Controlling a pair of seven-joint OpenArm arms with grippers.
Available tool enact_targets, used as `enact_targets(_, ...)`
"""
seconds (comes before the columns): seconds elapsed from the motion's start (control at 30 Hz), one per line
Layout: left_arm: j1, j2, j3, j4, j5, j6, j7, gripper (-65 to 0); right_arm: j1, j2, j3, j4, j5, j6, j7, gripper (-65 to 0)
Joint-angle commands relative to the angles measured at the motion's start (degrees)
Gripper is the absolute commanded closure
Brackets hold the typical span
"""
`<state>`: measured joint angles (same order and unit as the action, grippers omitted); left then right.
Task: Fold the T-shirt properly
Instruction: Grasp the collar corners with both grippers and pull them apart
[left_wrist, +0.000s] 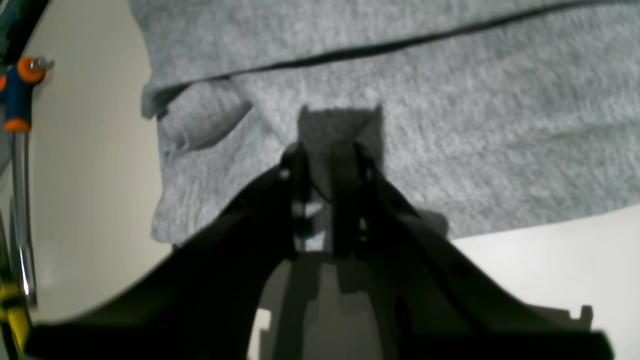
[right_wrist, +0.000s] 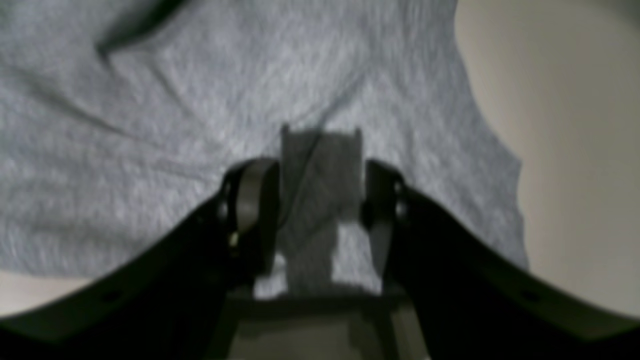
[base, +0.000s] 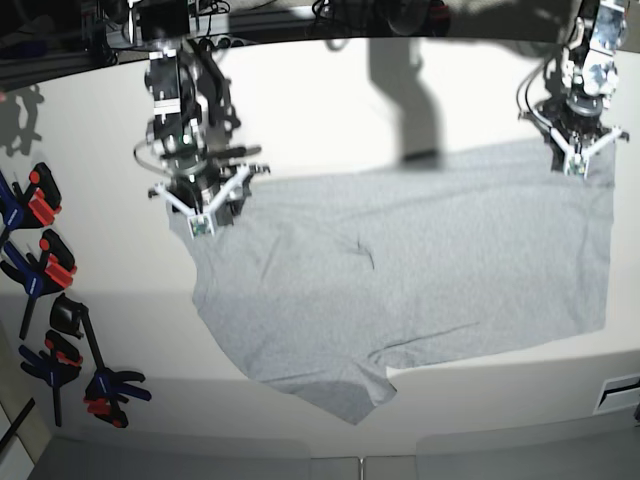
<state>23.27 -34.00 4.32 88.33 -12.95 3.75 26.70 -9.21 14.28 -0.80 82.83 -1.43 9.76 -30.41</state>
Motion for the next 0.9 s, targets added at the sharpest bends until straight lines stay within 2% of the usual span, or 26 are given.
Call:
enact_targets(0.0,2.60,-0.15,0.55,0.28,-1.46,-1.77,7.82,-9.1,-3.04,0.66,0.46,0.39,-2.67,-0.11,-8.85,-26.7)
enact_targets(0.27,9.42,-0.15,0.55,5.11,2.64,-1.77,8.68,-9.1,-13.77,0.63,7.23,13.84,-2.56,-0.13,-12.00,-26.7)
enact_targets(0.43,13.97,-0.15,0.55,7.93,3.06,-1.77,9.73,-9.1,-19.21,0.63,11.34,20.37,-2.45,-0.11,-12.74,-26.7)
enact_targets(0.67,20.20,-0.15,0.55,12.79,3.08,-1.79,9.70,-9.1,-25.29,0.66,12.09,25.53,-2.47,-0.13,-13.84,-26.7)
enact_targets(0.87,22.34,-0.15,0.55,13.77,3.10,-1.79,9.81,-9.1,-27.17,0.61,12.09,27.67,-2.49,-0.13,-14.62,-26.7)
